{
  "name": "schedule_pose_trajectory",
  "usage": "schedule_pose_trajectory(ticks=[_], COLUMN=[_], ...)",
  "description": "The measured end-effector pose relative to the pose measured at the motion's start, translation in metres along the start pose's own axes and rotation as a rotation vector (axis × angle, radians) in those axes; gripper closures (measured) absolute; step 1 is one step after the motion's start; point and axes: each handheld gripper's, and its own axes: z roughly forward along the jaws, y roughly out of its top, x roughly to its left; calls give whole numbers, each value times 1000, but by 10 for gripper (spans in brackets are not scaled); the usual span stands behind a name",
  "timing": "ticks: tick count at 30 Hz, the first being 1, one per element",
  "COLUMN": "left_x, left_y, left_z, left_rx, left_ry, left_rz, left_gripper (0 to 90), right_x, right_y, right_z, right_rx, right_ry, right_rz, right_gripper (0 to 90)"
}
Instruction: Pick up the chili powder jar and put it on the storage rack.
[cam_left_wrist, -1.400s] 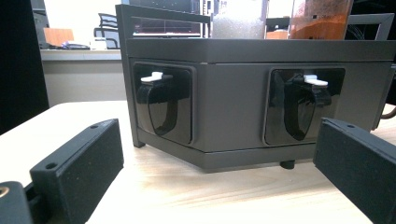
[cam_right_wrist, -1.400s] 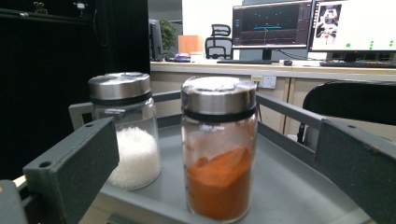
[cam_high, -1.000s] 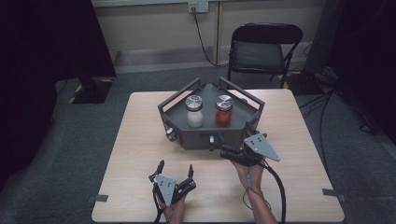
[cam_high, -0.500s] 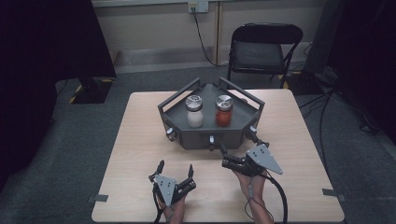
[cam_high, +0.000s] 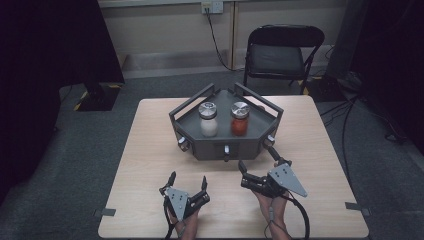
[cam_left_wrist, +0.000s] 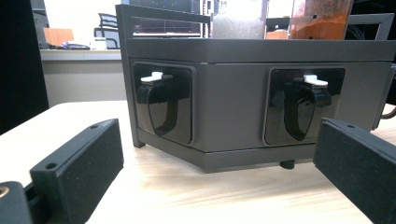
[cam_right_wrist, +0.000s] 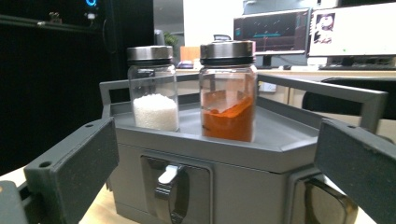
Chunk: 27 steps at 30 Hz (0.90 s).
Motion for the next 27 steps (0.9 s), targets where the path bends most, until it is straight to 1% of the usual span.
schedule_pose_trajectory(ticks=[7,12,15,19,27], left_x=[0,0,0,0,0], left_y=[0,0,0,0,0], left_z=[0,0,0,0,0], left_rx=[0,0,0,0,-1], left_ry=[0,0,0,0,0], left_rz=[0,0,0,-1,0], left_gripper=[13,13,13,13,13], right_x=[-1,0,3,6,8], right_y=[-13,-22,-29,-42,-58], right_z=[-14,-23,-27,-32,-40], right_rx=[-12,-7,5,14,57], right_ry=[-3,-4,-7,-30,-46], right_rz=[-1,-4,-11,2,5], right_gripper=[0,0,0,0,0])
